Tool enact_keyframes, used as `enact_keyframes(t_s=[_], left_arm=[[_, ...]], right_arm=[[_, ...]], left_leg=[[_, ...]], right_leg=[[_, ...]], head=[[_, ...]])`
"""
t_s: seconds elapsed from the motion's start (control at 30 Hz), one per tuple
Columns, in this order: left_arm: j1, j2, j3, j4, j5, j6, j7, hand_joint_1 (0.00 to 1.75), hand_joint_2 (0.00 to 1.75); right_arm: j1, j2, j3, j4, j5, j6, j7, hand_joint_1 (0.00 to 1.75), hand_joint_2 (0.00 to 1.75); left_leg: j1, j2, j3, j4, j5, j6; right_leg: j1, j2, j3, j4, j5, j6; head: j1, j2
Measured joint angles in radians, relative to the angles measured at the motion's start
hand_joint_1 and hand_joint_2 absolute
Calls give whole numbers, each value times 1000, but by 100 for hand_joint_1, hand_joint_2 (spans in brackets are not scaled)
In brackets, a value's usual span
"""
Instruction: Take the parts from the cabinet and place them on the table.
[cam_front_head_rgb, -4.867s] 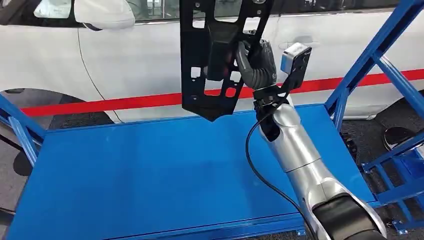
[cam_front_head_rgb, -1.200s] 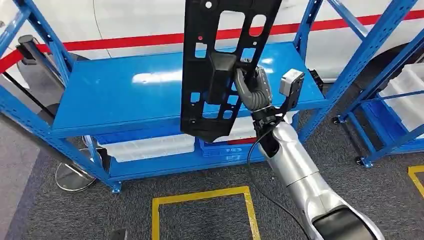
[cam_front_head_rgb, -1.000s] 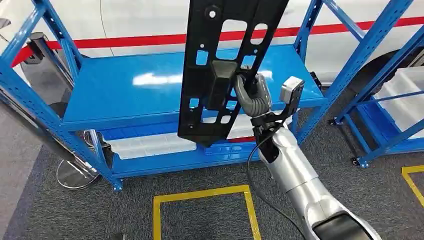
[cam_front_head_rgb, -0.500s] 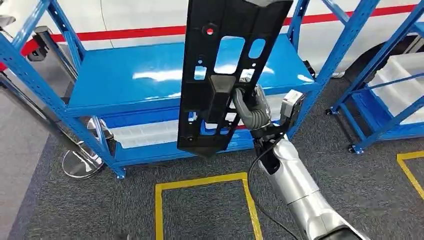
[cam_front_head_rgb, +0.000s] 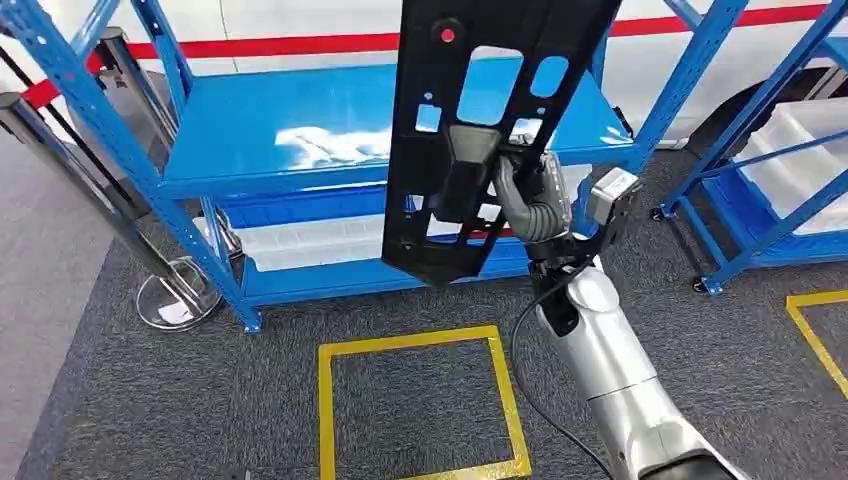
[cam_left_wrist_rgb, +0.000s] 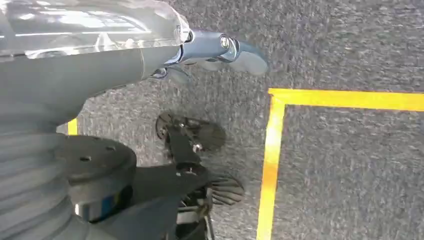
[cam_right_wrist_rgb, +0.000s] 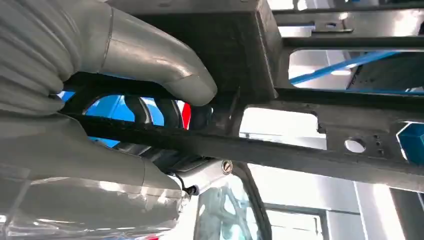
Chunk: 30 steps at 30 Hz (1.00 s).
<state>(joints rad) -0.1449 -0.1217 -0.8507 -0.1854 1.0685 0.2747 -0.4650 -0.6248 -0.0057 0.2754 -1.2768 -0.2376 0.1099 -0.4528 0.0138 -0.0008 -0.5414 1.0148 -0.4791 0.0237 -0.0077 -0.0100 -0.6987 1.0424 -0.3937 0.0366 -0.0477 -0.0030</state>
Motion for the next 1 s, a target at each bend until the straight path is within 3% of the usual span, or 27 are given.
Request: enact_keyframes(t_s=[0.07, 0.1, 0.13, 0.17, 0.2, 0.23, 0.27, 0.3, 0.33, 0.37, 0.43, 0.47, 0.5, 0.53, 0.6, 0.63, 0.67, 0.7, 0.73, 0.77, 0.8, 0.83, 0.87, 0.93, 0.97, 1.0], left_arm=[[0, 1, 1, 0, -1, 0, -1, 0, 175], [1, 1, 1, 0, -3, -1, -2, 0, 175], [1, 3, 1, 0, -4, -1, -2, 0, 175], [1, 3, 1, 0, -4, -1, -2, 0, 175], [0, 4, 1, 0, -4, -1, -2, 0, 175], [0, 4, 2, 0, -5, -2, -2, 0, 175], [0, 4, 2, 0, -7, -2, -2, 0, 175], [1, 3, 2, 0, -8, -3, -2, 0, 175], [0, 4, 2, 0, -10, -5, -2, 0, 175], [1, 4, 2, 0, -10, -6, -3, 0, 175], [4, 5, 2, 0, -10, -9, -3, 0, 175], [9, 5, 2, 0, -10, -11, -3, 0, 175], [11, 6, 2, 0, -10, -12, -4, 0, 175], [13, 6, 2, 0, -10, -13, -4, 0, 175], [13, 6, 2, 0, -11, -17, -5, 0, 175], [14, 7, 2, 0, -11, -18, -5, 0, 175], [15, 8, 2, 0, -13, -18, -6, 0, 175], [17, 8, 2, 0, -14, -19, -7, 0, 175], [19, 8, 2, 0, -16, -20, -8, 0, 175], [19, 8, 2, 0, -19, -20, -10, 0, 175], [18, 8, 2, 0, -20, -21, -11, 0, 175], [16, 8, 2, 0, -20, -21, -12, 0, 175], [17, 9, 2, 0, -21, -21, -13, 0, 175], [24, 10, 2, 0, -22, -23, -14, 0, 175], [28, 8, 2, 0, -22, -25, -14, 0, 175], [29, 8, 2, 0, -22, -27, -16, 0, 175]], right_arm=[[19, -11, -10, -21, 14, 0, 1, 175, 175], [35, -13, -21, -34, 25, 2, 0, 175, 175], [47, -13, -31, -41, 37, 7, 0, 175, 175], [58, -13, -40, -41, 49, 9, 0, 175, 175], [68, -13, -44, -42, 54, 11, 0, 175, 175], [73, -13, -47, -43, 57, 12, 0, 175, 175], [75, -13, -50, -47, 59, 13, 0, 175, 175], [73, -14, -55, -51, 62, 14, -1, 175, 175], [72, -13, -59, -57, 64, 14, -1, 175, 175], [71, -13, -60, -59, 64, 14, -4, 175, 175], [74, -13, -65, -58, 68, 14, -6, 175, 175], [79, -14, -66, -58, 68, 14, -6, 175, 175], [80, -14, -66, -57, 71, 14, -6, 175, 175], [81, -13, -66, -57, 72, 15, -8, 175, 175], [86, -13, -66, -57, 74, 16, -8, 175, 175], [89, -13, -66, -57, 75, 16, -8, 175, 175], [95, -13, -66, -57, 75, 17, -9, 175, 175], [102, -13, -66, -57, 76, 18, -10, 175, 175], [109, -14, -67, -58, 76, 18, -10, 175, 175], [113, -14, -67, -58, 76, 18, -11, 175, 175], [115, -14, -67, -60, 76, 19, -11, 175, 175], [119, -14, -68, -67, 76, 18, -11, 175, 175], [126, -15, -69, -76, 77, 19, -12, 175, 175], [140, -15, -70, -93, 78, 21, -15, 175, 175], [151, -16, -71, -100, 78, 21, -15, 175, 175], [160, -19, -75, -108, 78, 21, -15, 175, 175]], left_leg=[[-3, 1, -27, 1, 19, 6], [-5, 1, -40, 2, 28, 7], [-7, 1, -49, 2, 36, 8], [-10, 1, -59, 3, 43, 8], [-13, 1, -72, 5, 51, 9], [-15, 1, -80, 6, 58, 9], [-19, 0, -88, 7, 66, 8], [-19, 0, -94, 7, 73, 7], [-25, 1, -99, 8, 79, 2], [-19, 1, -103, 5, 93, -7], [-13, 1, -109, -5, 112, -17], [-21, -2, -113, -9, 115, -24], [-18, -3, -120, 5, 80, -29], [-17, -2, -136, 55, 19, -34], [-10, -2, -174, 215, -87, -44], [-9, -2, -187, 277, -106, -48], [-7, -2, -186, 321, -93, -51], [-5, -2, -167, 314, -58, -54], [-3, -1, -126, 266, -13, -55], [-2, -1, -76, 196, 13, -54], [-2, -3, -19, 114, 3, -50], [-6, -3, 31, 38, -37, -45], [-9, -6, 37, 16, -47, -36], [-14, -6, 25, 16, -31, -26], [-4, -5, 14, 4, -14, -15], [0, 2, 8, 1, 1, -9]], right_leg=[[0, 1, -36, 143, -134, 7], [1, 1, -53, 230, -180, 7], [2, 2, -60, 290, -189, 6], [2, 3, -52, 318, -164, 2], [4, 3, -25, 301, -118, -5], [6, 4, 10, 259, -84, -12], [12, 7, 73, 173, -62, -25], [17, 11, 141, 70, -83, -42], [18, 8, 190, -13, -116, -49], [22, 10, 202, -44, -128, -44], [28, 10, 189, -44, -109, -48], [18, 8, 186, -63, -94, -56], [16, 0, 183, -65, -81, -62], [14, -1, 170, -64, -71, -73], [15, -1, 141, -53, -56, -75], [15, -2, 128, -47, -49, -75], [14, -3, 108, -38, -42, -74], [13, -3, 92, -30, -35, -71], [12, -3, 74, -20, -28, -69], [11, -2, 57, -10, -22, -65], [11, -1, 44, 1, -16, -61], [16, 0, 32, 9, -11, -56], [14, -1, 29, 8, -3, -48], [11, -1, 28, 0, 20, -37], [18, 1, 24, -5, 31, -29], [11, 8, 14, 6, -3, -23]], head=[[2, 0], [2, 0], [2, 0], [2, 0], [2, 0], [2, 0], [2, 0], [2, 0], [2, 0], [2, 0], [2, 0], [2, 0], [2, 0], [2, 0], [2, 0], [2, 0], [2, 0], [2, 0], [2, 0], [2, 0], [2, 0], [2, 0], [2, 0], [1, 0], [1, 0], [1, 0]])
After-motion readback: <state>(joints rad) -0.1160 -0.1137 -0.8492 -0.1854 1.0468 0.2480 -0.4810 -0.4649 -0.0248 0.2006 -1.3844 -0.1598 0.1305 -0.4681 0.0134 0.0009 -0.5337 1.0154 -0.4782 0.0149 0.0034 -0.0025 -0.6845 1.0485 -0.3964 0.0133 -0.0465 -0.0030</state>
